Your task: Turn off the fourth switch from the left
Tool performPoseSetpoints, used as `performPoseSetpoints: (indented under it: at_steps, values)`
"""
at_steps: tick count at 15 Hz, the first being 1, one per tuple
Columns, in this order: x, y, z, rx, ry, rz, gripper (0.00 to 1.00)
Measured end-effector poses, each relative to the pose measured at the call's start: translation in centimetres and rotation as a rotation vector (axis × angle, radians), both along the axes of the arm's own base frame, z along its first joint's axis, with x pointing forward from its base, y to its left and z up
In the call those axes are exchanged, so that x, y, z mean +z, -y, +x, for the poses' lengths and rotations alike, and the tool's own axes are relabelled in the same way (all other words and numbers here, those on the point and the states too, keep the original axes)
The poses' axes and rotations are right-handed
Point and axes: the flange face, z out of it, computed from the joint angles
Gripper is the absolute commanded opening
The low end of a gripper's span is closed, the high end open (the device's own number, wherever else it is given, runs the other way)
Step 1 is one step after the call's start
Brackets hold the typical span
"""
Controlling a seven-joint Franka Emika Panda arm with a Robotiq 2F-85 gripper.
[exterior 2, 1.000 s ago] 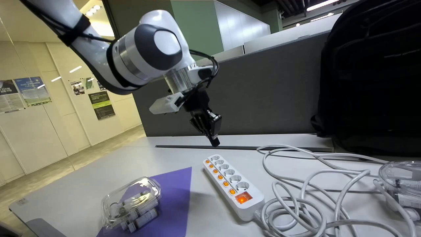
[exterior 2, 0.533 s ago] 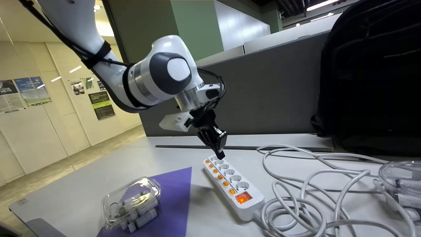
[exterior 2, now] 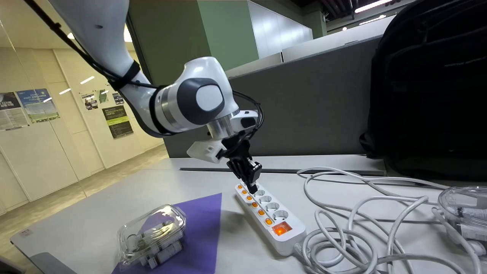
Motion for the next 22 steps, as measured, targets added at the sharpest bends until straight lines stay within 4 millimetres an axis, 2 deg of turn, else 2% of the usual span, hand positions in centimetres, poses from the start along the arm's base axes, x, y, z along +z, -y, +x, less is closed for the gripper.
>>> performPoseSetpoints:
  at_steps: [12, 22]
  values:
    - [-2.4, -0.1, 0.4, 0.012, -0.037, 0.000, 0.00]
    - [-3.0, -0.3, 0.5, 0.018, -0.059, -0.014, 0.00]
